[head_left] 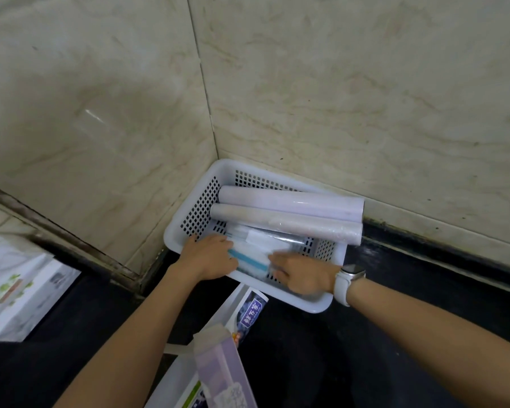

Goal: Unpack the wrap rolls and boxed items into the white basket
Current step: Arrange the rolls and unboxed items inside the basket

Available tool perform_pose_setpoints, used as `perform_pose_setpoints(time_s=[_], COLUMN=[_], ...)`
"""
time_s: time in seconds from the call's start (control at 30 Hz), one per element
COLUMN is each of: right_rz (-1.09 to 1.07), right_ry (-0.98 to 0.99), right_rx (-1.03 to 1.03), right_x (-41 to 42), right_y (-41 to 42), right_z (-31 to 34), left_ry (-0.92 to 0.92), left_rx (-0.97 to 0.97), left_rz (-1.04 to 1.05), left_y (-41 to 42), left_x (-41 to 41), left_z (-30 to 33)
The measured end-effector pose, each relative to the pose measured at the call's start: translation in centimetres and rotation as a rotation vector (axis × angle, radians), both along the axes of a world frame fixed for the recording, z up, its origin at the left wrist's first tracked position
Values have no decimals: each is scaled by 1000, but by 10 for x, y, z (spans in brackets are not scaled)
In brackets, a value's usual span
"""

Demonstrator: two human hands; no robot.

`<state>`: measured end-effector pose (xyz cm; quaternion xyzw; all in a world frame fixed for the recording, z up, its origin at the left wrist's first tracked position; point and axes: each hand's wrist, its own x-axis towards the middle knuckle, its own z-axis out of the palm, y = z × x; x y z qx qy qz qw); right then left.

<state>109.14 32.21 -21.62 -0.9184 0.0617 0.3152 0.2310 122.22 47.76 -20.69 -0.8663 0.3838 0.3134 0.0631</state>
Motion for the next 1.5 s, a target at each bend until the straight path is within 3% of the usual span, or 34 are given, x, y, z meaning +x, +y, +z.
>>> perform_pose_setpoints(time_s=[0.1, 0.23, 0.3, 0.4, 0.53, 0.67, 0.9, 1.13, 1.27, 1.4, 1.5], right_rz=[-16, 10, -30, -43, 99, 19, -57, -86, -27, -182, -233], right_ry=[-63, 16, -90, -262, -172, -45, -111, -81, -117, -188, -157], right_rx=[20, 115, 109, -65, -176, -211, -312, -129, -68, -3, -35], right_x=[0, 1, 0, -2, -6, -2, 6, 10, 3, 12, 24], right_y=[2, 4, 2, -2, -4, -2, 6, 2, 8, 13, 17], right_z=[-2, 1, 6, 13, 8, 0, -15, -14, -6, -4, -16], left_ry=[-8, 10, 11, 18, 94, 164, 248, 94, -208, -482, -602], left_rx=[15, 42, 55, 55, -4, -55, -14, -111, -222, -430, -452], left_rz=[12, 40, 44, 54, 103, 170, 147, 20, -121, -213, -231], left_y=[-6, -9, -9, -10, -11, -10, -11, -8, 12, 34, 42], left_x=[5, 8, 10, 14, 18, 24, 30, 32, 35, 34, 30], left_z=[1, 0, -2, -1, -1, -3, -5, -4, 14, 17, 18])
